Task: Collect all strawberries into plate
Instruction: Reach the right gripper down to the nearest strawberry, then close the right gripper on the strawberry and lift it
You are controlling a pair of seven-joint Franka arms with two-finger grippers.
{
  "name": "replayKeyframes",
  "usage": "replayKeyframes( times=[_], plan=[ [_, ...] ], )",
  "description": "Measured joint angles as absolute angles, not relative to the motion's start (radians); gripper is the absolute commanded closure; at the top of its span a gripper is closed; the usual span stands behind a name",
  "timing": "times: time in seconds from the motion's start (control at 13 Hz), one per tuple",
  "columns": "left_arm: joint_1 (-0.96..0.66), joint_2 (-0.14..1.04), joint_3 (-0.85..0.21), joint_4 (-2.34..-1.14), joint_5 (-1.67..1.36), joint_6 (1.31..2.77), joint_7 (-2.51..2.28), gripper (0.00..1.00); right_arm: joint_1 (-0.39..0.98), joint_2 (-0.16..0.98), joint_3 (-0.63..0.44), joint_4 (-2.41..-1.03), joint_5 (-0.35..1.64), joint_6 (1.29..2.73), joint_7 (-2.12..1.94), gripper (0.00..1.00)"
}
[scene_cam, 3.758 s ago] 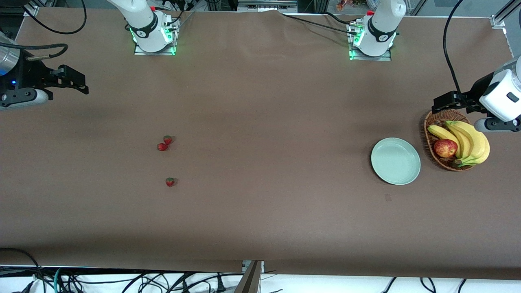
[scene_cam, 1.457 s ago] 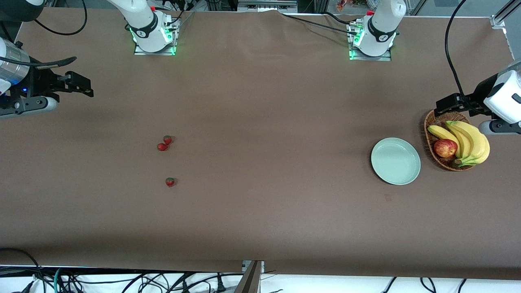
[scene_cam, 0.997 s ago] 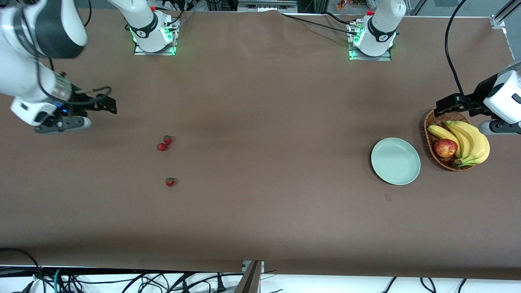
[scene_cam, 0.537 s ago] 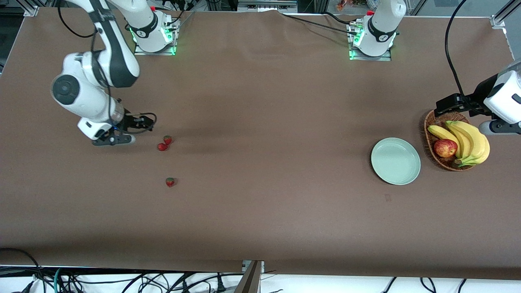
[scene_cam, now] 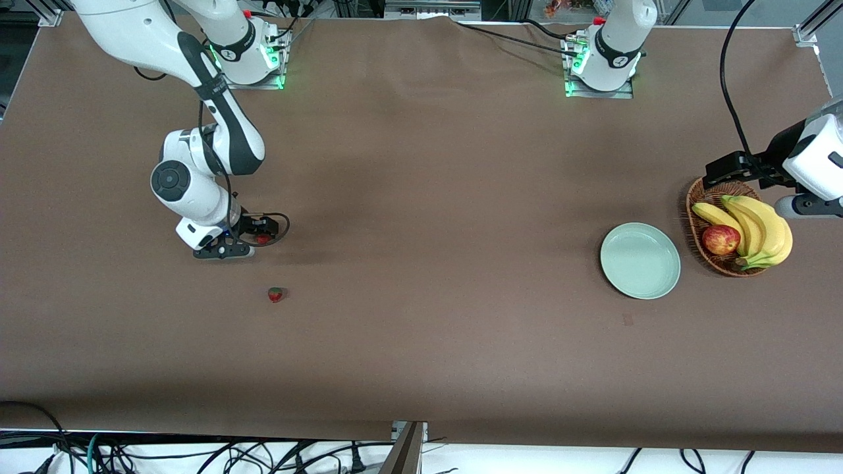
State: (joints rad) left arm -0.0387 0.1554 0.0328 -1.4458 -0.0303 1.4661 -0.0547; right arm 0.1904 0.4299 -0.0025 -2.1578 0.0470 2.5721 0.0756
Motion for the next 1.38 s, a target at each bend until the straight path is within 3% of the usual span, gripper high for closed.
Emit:
replayKeyframes(
  times=[0.84,1.07,1.38],
  plan=[
    [-0.038,0.155,0.033,-1.446,-0.030,1.466,-0.055,0.00,0.192,0.455,-0.002,-2.154,0.048,2.592,0.076,0.64],
    [-0.038,0.155,0.033,-1.446,-0.030,1.466,-0.055,0.00,0.192,0.455,-0.002,-2.129,0.048,2.579,0.075,0.65],
    [-0.038,0.158,0.034,-1.446,-0.030,1.466,-0.055,0.00,0.192,0.451,-0.002,-1.967,0.048,2.339,0.075,0.65]
  ],
)
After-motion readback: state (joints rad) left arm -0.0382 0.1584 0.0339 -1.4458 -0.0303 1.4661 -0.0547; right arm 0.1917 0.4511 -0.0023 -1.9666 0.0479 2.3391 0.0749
